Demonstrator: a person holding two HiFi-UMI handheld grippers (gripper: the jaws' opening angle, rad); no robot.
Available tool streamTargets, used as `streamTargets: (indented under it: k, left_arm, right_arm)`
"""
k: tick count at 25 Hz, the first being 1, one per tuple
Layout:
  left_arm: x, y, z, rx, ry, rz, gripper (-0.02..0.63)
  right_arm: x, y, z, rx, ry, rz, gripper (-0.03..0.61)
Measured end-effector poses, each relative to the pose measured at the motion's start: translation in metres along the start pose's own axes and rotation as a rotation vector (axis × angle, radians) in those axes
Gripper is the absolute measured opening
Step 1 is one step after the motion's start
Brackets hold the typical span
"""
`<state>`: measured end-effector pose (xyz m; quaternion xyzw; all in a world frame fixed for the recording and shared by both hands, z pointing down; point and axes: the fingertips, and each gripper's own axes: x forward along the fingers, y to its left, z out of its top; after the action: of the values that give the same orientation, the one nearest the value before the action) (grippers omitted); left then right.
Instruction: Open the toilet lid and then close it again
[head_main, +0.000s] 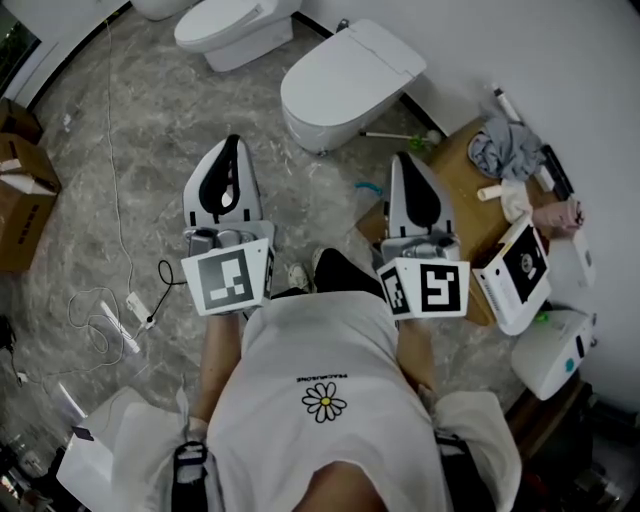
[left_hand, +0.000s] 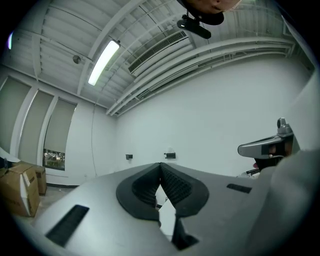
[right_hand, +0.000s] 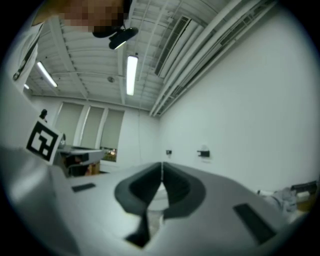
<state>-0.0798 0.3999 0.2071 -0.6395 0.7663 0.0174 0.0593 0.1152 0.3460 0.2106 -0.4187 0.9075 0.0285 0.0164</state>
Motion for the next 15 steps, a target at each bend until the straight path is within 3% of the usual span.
streamTargets:
  k: [8, 15]
  left_arm:
    - [0.013, 0.024, -0.014, -0.022, 0.007, -0.012, 0.021]
    - [0.032, 0.027, -0.020, -0.004, 0.005, -0.027, 0.021]
  right_arm:
    - [0.021, -0.005, -0.012, 0.014, 0.052, -0.031, 0.031]
    - [0.043, -0.013, -0.013, 0.009, 0.033, -0.036, 0.031]
